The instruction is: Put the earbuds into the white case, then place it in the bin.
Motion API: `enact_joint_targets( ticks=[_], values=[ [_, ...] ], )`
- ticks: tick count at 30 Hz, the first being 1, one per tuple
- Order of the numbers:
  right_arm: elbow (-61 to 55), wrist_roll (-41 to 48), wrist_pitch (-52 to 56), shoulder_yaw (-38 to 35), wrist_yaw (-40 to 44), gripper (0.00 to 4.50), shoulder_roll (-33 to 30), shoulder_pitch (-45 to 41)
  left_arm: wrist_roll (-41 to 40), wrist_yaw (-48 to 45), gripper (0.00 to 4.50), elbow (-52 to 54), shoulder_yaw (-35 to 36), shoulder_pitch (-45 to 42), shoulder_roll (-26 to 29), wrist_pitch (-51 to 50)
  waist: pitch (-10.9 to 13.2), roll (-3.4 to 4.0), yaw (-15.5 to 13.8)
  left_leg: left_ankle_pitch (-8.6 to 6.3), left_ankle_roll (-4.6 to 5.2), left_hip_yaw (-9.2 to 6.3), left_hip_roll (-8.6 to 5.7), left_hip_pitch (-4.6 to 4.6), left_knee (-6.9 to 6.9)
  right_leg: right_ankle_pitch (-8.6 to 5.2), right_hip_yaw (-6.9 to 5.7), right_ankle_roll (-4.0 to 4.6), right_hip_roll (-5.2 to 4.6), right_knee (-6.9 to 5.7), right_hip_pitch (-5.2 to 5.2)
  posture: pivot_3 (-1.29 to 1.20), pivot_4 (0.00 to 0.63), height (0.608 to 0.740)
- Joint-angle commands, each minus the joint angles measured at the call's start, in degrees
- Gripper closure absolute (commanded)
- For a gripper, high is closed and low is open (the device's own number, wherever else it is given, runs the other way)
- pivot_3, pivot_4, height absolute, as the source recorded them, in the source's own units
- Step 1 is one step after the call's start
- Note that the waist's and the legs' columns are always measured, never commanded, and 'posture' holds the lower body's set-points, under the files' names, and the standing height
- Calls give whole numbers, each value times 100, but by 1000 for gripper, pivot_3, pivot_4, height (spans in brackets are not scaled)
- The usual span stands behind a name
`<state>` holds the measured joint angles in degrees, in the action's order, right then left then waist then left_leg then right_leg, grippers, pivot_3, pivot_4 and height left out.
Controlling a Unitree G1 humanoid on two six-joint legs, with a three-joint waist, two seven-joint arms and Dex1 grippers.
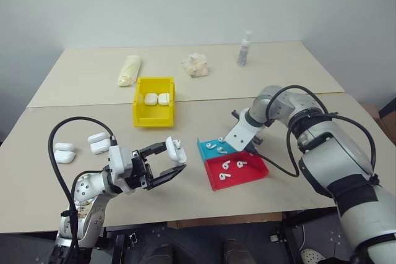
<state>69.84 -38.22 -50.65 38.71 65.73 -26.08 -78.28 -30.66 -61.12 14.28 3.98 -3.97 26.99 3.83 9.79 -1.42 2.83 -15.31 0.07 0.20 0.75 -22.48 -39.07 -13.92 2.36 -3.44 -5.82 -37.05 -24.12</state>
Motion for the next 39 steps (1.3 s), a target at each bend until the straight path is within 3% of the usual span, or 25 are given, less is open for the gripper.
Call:
enact_joint_targets(
  ticks=[1,7,10,19,26,32,39],
  values=[
    [33,-113,-37,67,-75,3067,-28,-69,-10,36,1748,182,36,-20,37,97,0,0,0,0,0,0,0,0,0,0,0,0,0,0,0,0,150,740],
    [49,-106,-50,34,-41,3067,-6,-63,5,36,1748,172,31,-25,30,113,0,0,-1,0,-1,0,0,5,0,0,1,1,0,-1,4,0,150,740],
    [34,-62,-50,1,-19,3596,5,-47,9,36,1748,167,31,-29,31,114,-1,0,-1,0,0,0,0,6,0,0,1,1,1,-1,5,0,150,740],
    [-6,-41,-13,-30,-17,3596,-28,-4,2,16,1748,141,31,-47,26,130,-1,0,-2,0,0,0,0,6,0,0,1,1,1,-1,5,0,150,740],
    [-565,970,300,-860,458,3596,-349,-33,-174,66,1748,196,-5,-311,-59,-4,0,0,-9,0,0,0,1,-3,0,0,1,1,0,0,-3,0,150,740],
    [-3232,3005,2131,-2223,1140,3596,-951,956,-489,135,1748,284,-115,-753,-229,-292,0,-1,-51,0,1,-6,4,-16,-5,1,-5,1,0,6,-3,0,150,740],
    [-7588,5152,6203,-4083,49,3596,-1328,2830,-716,6,1748,137,-397,-1408,-479,-564,0,-1,-173,-2,4,-15,2,-40,-21,1,-9,0,-1,2,-17,0,150,740]
  ],
)
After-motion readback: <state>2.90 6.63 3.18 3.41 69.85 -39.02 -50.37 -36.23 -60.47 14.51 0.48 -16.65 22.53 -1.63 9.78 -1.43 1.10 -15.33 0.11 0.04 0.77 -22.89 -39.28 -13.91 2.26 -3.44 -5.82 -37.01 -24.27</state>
